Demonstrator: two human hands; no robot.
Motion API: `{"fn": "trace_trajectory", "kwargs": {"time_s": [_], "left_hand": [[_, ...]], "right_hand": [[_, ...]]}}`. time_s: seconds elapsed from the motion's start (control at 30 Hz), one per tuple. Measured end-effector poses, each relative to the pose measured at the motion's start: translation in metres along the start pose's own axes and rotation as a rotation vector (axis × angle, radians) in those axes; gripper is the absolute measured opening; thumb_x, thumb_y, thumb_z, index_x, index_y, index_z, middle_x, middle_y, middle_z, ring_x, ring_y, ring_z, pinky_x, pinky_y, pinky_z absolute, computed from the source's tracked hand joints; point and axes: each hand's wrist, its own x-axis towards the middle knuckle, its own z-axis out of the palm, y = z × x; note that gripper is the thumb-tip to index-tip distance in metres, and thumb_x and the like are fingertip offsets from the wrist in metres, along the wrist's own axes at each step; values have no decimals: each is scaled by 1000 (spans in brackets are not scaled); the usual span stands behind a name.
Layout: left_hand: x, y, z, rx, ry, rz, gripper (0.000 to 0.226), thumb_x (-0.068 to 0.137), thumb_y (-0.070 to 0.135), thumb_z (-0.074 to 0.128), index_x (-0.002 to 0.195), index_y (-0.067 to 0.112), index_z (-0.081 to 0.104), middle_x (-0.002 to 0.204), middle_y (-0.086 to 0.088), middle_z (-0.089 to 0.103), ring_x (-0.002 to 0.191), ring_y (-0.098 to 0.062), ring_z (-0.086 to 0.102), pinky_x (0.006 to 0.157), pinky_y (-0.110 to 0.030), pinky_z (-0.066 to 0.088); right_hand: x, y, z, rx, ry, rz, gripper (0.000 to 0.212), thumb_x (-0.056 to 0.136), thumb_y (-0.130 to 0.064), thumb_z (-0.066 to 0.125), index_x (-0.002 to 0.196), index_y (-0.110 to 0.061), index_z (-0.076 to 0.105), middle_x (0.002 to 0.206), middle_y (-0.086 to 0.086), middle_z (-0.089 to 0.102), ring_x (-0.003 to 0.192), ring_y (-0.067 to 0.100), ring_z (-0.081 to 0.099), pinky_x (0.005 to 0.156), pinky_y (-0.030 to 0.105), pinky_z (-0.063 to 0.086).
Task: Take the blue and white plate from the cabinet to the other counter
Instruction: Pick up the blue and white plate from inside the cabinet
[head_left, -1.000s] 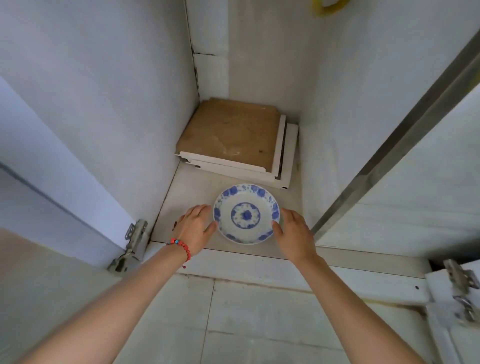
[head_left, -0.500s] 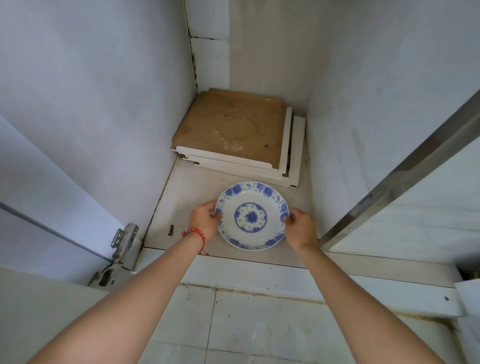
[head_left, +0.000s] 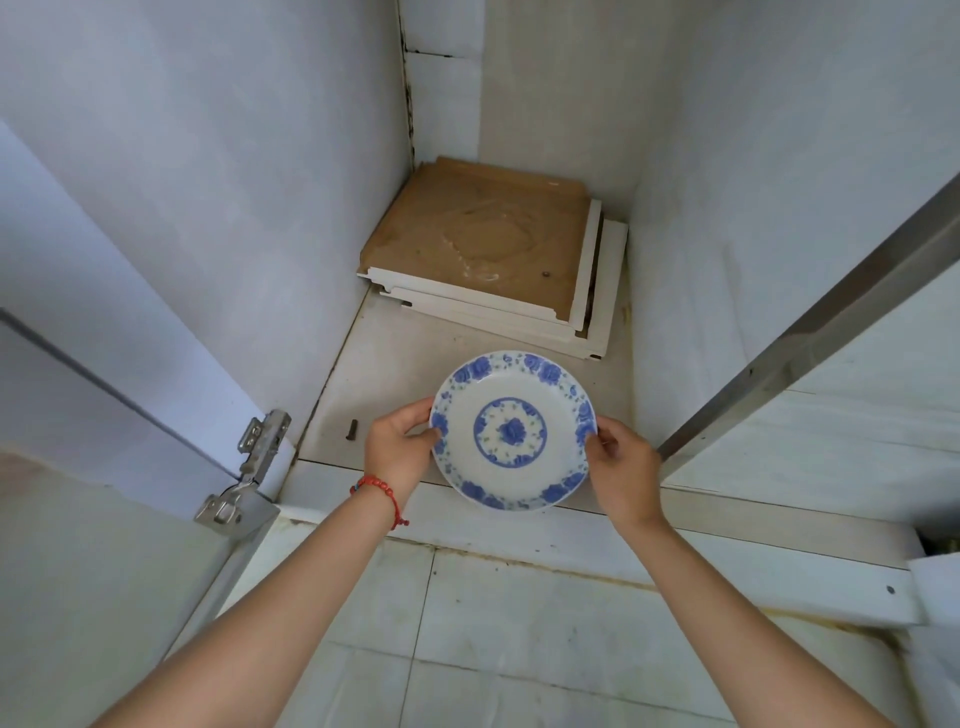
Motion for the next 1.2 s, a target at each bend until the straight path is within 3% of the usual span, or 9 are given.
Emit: {"fn": "trace_trajectory", "kwargs": {"time_s": [0.07, 0.2, 0.3, 0.43, 0.57, 0.77, 0.87, 1.03, 1.2], "left_hand": [[-17, 4, -3, -64, 22, 2, 34, 79, -6, 59, 109, 10, 63, 113, -9, 65, 103, -24, 61, 86, -40, 53], [-50, 19, -13, -146, 45, 57, 39, 79, -8, 55, 101, 22, 67, 94, 2, 70, 79, -4, 68, 56, -17, 56], [-72, 39, -23, -176, 31, 86, 41, 78, -7, 57, 91, 29, 69, 88, 9, 72, 75, 0, 68, 53, -15, 54], [-100, 61, -33, -179, 33, 121, 44, 78, -5, 57, 82, 37, 70, 77, 23, 73, 78, -1, 68, 55, -14, 53], [-129, 76, -42, -182, 45, 103, 40, 79, -5, 56, 87, 31, 70, 79, 20, 74, 79, -5, 69, 59, -19, 56], [-181, 120, -55, -179, 24, 60, 34, 80, -3, 57, 94, 25, 71, 88, 13, 75, 85, -10, 69, 64, -22, 56], [-206, 149, -65, -182, 25, 48, 33, 81, -4, 56, 95, 23, 70, 84, 16, 75, 83, -8, 69, 64, -22, 57], [-250, 201, -81, -190, 72, 12, 34, 82, -4, 55, 95, 23, 69, 80, 17, 75, 80, -6, 68, 67, -24, 59], [-298, 260, -94, -210, 113, -27, 35, 81, -5, 56, 94, 24, 70, 79, 14, 75, 77, -9, 68, 64, -23, 58]], "right_hand": [[-9, -7, -6, 36, -8, 4, 16, 88, -6, 52, 95, -7, 67, 82, 3, 67, 76, 19, 65, 65, 32, 56], [-33, -21, -21, 143, 17, 2, 22, 86, -4, 52, 93, -17, 68, 79, -6, 67, 71, 2, 64, 59, 8, 49], [-49, -36, -34, 222, 45, 15, 26, 85, -3, 53, 90, -25, 67, 79, -12, 68, 68, -7, 62, 57, 3, 45], [-68, -58, -49, 272, 50, 33, 29, 84, -4, 54, 89, -29, 68, 80, -14, 69, 69, -6, 64, 58, 5, 46], [-91, -78, -71, 294, 57, 58, 30, 84, -6, 54, 90, -32, 68, 74, -21, 71, 72, 2, 66, 60, 9, 50], [-126, -123, -111, 318, 95, 87, 24, 84, -4, 55, 102, -15, 68, 75, -24, 70, 69, 0, 64, 60, 8, 48], [-140, -154, -129, 327, 96, 108, 25, 84, -3, 55, 102, -14, 68, 74, -21, 70, 70, 0, 64, 61, 8, 48], [-160, -216, -165, 338, 94, 133, 29, 83, -4, 54, 92, -28, 68, 83, -6, 68, 69, -1, 63, 58, 8, 47], [-183, -279, -212, 288, 45, 136, 37, 84, -7, 54, 85, -42, 65, 85, -2, 69, 70, 3, 64, 61, 12, 51]]}}
